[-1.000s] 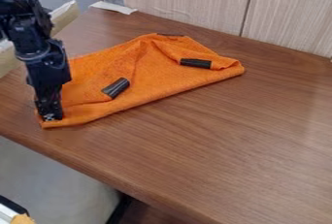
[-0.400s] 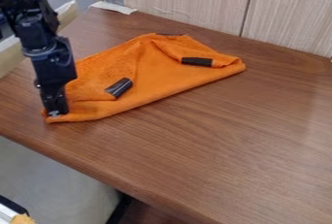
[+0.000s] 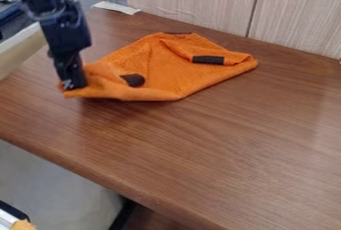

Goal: Fold the cloth from the bottom to the top

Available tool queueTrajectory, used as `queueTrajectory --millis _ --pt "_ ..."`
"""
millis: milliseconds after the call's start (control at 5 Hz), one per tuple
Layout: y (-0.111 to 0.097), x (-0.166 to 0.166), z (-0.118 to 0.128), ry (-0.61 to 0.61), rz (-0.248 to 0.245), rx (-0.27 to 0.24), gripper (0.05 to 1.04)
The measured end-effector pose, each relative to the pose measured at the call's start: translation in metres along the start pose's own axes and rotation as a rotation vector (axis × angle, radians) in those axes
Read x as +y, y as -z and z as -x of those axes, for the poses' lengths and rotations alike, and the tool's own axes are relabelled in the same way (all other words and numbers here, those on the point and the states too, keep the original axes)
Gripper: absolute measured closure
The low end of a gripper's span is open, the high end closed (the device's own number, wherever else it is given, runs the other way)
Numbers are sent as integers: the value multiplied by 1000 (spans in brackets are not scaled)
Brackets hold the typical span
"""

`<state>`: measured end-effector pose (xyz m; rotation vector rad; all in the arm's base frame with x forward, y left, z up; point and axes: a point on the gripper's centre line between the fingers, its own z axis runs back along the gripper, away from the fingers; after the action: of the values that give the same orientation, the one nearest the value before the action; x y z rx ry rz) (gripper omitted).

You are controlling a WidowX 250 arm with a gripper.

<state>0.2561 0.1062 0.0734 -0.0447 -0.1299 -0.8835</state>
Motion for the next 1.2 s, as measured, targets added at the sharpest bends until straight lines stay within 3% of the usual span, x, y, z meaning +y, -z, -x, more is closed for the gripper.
queueTrajectory --millis 200,400,600,800,1000,1200 --pt "-27 5 -32 55 -20 -68 1015" --pt "-35 10 -72 111 -5 -83 1015" --pt "-24 22 -111 140 15 -76 1015" --pt "1 34 -140 157 43 -40 1015" --pt "36 36 -157 184 64 -1 1015" --pt "56 41 -161 193 69 19 1015"
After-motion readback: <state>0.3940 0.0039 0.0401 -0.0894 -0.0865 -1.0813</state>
